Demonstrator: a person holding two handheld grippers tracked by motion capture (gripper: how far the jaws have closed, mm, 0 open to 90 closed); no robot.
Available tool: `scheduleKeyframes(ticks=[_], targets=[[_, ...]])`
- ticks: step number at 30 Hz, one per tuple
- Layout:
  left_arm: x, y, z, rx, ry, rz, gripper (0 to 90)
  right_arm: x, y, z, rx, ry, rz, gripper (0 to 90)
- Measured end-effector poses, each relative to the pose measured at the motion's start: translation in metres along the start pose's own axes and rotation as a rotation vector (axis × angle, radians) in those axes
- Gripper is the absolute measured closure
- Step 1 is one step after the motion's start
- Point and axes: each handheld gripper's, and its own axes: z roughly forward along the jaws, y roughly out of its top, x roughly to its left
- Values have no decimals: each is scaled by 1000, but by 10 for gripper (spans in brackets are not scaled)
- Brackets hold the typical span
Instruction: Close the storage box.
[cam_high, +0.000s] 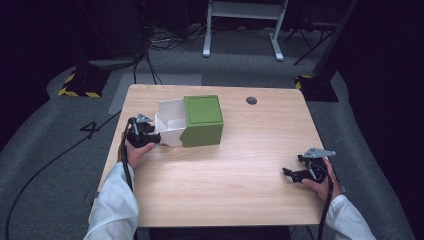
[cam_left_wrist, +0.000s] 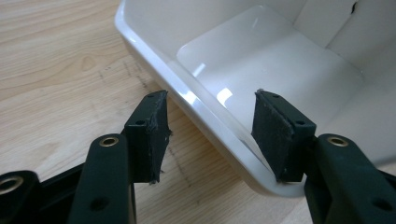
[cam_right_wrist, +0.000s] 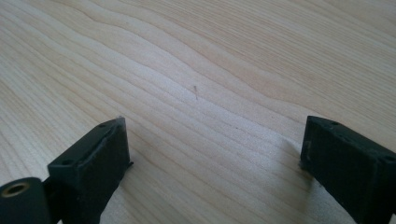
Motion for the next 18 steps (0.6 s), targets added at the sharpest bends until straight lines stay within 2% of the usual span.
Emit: scheduleKeyframes(ticks=[4, 10, 15, 18], targets=[[-2, 2, 5, -10, -26, -23, 471, 0, 0, 0, 0, 0, 0, 78], [-8, 7, 12, -17, -42, -23, 485, 0, 0, 0, 0, 0, 0, 78], [-17, 15, 18, -46, -48, -27, 481, 0, 0, 0, 0, 0, 0, 78], [-22, 19, 24, -41, -58, -11, 470, 0, 0, 0, 0, 0, 0, 77]])
